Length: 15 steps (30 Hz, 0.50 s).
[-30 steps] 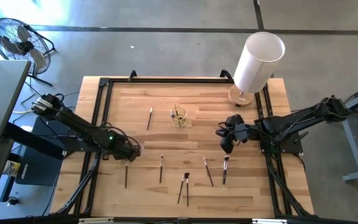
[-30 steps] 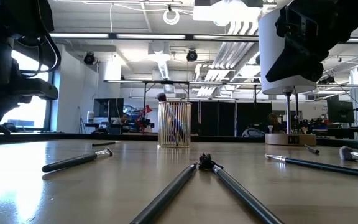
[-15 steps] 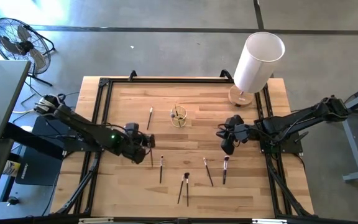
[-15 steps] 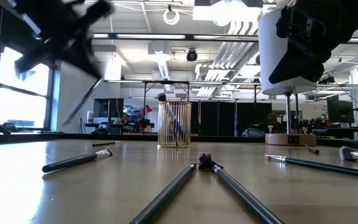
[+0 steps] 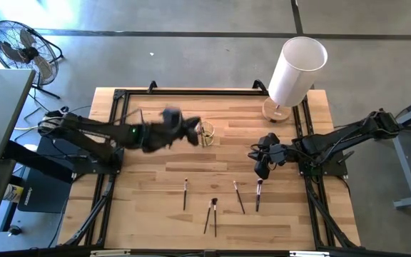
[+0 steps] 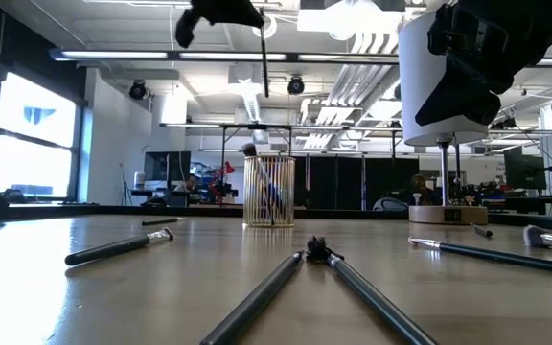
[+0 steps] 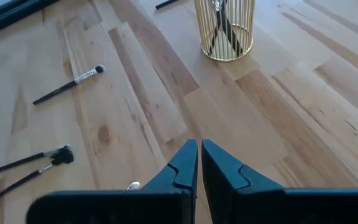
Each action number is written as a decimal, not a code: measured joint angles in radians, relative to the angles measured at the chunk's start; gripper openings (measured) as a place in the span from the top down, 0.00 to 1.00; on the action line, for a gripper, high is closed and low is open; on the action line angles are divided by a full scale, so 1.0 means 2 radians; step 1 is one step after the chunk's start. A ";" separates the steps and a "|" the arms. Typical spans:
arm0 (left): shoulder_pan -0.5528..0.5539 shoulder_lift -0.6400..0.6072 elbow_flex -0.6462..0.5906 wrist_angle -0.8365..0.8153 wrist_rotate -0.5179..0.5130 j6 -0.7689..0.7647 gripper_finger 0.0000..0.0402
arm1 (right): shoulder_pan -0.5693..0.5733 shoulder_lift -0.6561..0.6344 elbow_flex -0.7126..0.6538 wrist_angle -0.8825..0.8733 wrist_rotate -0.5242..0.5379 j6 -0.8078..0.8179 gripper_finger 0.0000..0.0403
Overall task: Put items in baskets/containers
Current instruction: Put the black eyeshadow brush into the gold container
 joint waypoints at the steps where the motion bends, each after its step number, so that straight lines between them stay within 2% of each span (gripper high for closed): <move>1: 0.017 0.006 0.001 0.013 0.010 0.016 1.00 | 0.000 0.000 0.000 0.002 0.000 0.001 0.96; 5: 0.073 0.019 -0.002 0.007 0.060 0.073 1.00 | 0.000 0.000 0.000 0.013 -0.001 0.026 0.96; 8: 0.106 0.033 0.002 0.033 0.106 0.119 1.00 | 0.000 0.000 0.000 0.023 -0.002 0.035 0.96; 12: 0.136 0.075 -0.001 0.058 0.171 0.178 1.00 | 0.000 0.000 0.000 0.042 0.000 0.036 0.96; 15: 0.151 0.107 -0.001 0.075 0.224 0.190 1.00 | 0.000 0.000 0.000 0.056 0.000 0.037 0.96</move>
